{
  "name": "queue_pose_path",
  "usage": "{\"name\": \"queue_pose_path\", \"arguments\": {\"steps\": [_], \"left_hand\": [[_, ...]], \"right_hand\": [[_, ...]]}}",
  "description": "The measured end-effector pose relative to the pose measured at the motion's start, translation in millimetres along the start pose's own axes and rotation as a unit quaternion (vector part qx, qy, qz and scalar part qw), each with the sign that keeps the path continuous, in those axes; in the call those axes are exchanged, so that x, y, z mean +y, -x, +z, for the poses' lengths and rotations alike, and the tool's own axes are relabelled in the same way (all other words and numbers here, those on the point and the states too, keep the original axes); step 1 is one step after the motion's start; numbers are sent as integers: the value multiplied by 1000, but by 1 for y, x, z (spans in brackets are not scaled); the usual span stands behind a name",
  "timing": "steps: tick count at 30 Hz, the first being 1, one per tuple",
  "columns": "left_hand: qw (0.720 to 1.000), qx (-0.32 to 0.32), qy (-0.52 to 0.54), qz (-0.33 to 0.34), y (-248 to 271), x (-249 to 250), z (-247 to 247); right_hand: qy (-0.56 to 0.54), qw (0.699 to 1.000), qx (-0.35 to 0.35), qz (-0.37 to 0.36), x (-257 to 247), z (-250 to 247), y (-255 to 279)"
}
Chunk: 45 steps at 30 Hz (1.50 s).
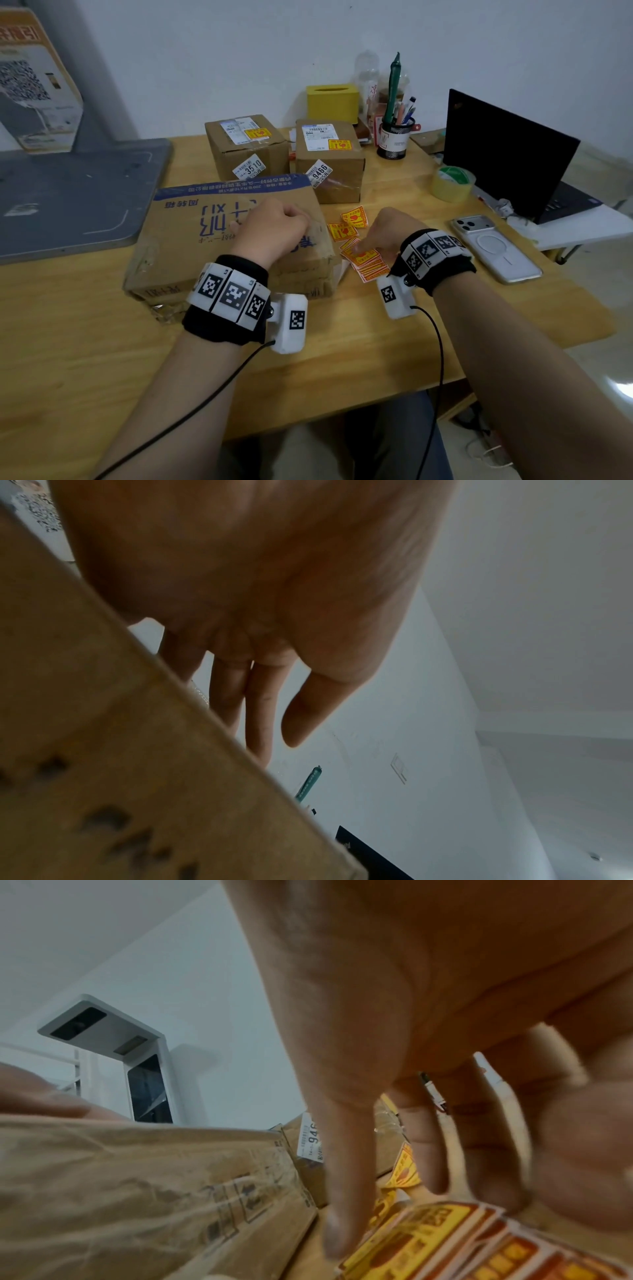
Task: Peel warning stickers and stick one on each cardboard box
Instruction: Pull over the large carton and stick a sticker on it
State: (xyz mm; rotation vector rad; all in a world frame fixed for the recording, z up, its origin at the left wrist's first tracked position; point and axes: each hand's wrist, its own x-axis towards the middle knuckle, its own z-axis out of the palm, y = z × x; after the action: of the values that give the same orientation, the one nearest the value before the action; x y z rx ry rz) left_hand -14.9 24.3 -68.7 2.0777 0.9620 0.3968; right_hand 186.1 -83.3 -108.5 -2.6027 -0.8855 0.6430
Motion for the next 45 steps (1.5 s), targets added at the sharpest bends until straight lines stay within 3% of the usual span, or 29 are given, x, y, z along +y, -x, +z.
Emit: {"name": "queue_pose_path", "arguments": {"steps": [11, 25, 32, 38, 45], "left_hand": [[1000, 9, -19, 1, 4, 0, -1], [1000, 7, -24, -1, 9, 2, -3], [1000, 6, -19, 2, 13, 4, -5], [1000, 15, 27, 4, 13, 7, -8], [987, 33, 150, 43, 18, 13, -19]], "right_hand": [[12, 1000, -21, 8, -3, -3, 4], [-5, 999, 47, 27, -10, -18, 25], [-106, 994, 34, 21, -17, -28, 34], [-282, 953, 66, -84, -30, -33, 47], [-396, 906, 20, -150, -52, -36, 62]]}}
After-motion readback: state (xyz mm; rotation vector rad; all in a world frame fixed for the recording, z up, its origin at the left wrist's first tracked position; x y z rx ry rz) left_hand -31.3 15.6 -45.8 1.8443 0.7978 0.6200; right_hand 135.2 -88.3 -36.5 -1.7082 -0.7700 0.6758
